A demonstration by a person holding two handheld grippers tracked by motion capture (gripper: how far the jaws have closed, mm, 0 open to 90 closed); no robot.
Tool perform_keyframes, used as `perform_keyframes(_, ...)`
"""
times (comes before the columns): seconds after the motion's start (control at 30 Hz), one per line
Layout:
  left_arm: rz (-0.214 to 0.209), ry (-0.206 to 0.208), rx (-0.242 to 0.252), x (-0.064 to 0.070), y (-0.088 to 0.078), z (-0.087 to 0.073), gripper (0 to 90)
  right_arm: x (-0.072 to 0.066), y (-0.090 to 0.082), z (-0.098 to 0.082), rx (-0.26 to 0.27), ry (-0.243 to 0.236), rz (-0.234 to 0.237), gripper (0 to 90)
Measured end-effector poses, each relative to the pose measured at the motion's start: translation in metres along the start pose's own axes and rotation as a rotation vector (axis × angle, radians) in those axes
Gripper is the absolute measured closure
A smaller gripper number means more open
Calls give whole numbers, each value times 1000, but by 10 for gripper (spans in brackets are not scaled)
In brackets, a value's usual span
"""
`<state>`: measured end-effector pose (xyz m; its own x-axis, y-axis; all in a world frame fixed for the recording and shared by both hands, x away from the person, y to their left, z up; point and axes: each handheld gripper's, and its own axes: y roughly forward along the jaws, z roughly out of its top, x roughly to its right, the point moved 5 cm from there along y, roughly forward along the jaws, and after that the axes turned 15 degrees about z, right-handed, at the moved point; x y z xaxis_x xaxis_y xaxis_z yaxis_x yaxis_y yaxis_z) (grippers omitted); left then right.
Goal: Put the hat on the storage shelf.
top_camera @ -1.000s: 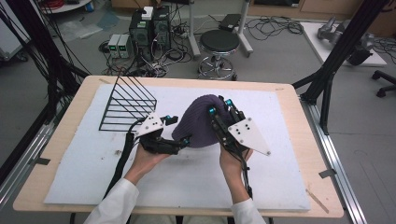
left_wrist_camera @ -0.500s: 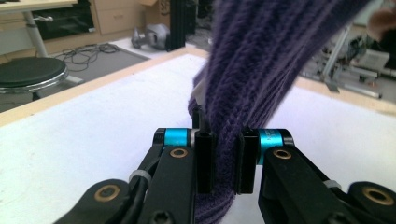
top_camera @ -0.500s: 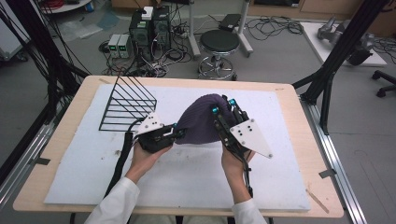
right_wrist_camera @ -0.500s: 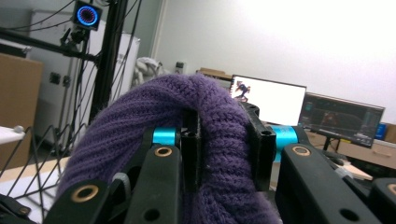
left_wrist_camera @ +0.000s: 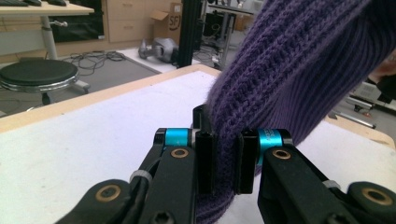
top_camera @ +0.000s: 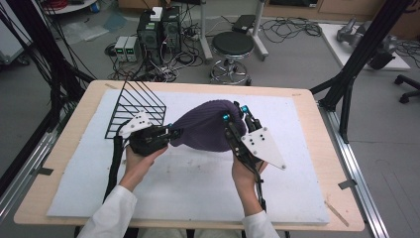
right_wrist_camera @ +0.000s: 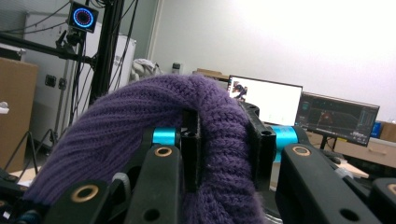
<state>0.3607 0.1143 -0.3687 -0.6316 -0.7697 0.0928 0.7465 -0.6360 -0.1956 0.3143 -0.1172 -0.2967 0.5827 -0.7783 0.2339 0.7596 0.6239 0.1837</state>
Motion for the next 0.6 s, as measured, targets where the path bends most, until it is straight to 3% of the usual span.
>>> perform_keyframes(0.1, 4, -2, 11, -5, -6, 4, 824, -2, 5, 0, 8, 36, 3, 719)
perform_keyframes(0.2, 2, -6, 16, -10, -9, 9, 825, -3, 10, 4, 10, 43, 6, 719)
perform_keyframes(0.33, -24, -2, 16, -25, -17, 25, 826, -5, 21, 12, 12, 45, 13, 716)
perform_keyframes(0.6, 18, 24, 53, -58, -28, 56, 826, -9, 51, 26, 19, 67, 26, 716)
